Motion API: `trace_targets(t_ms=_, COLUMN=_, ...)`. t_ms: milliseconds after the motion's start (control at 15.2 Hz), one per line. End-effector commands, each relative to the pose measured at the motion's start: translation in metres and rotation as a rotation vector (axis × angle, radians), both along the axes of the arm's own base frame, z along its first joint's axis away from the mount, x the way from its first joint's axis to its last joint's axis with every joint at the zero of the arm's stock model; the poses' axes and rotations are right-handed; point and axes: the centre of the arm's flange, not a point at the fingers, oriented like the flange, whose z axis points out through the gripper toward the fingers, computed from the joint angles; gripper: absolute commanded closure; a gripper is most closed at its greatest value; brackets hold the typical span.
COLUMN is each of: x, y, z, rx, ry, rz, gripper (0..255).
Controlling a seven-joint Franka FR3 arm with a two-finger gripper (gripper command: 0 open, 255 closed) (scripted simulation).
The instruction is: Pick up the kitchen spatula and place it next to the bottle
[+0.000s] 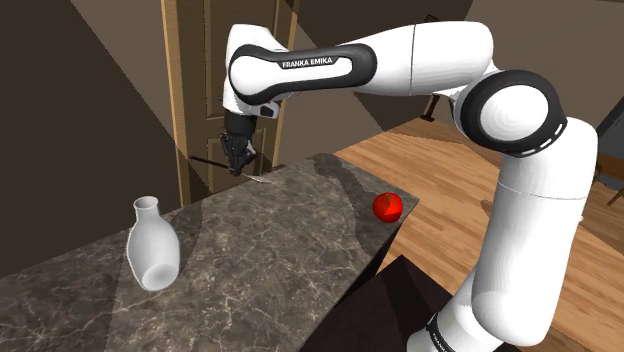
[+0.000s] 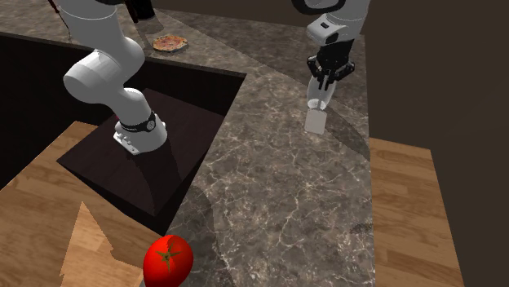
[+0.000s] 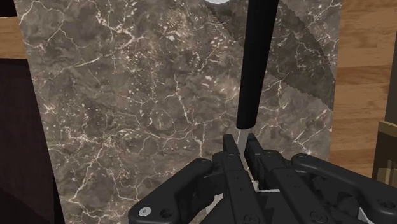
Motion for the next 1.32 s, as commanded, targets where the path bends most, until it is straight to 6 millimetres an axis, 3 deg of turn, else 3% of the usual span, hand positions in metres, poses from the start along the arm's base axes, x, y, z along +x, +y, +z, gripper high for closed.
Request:
trace_targets(t_ms=0, x=0.000, y=0.000, z=-0.010, rx=0.000, ry=-0.001, rz=0.000, gripper=255)
trace_targets(t_ms=1254, x=0.000, y=0.000, z=-0.110, rx=0.000, ry=-0.001, rz=0.000, gripper=255)
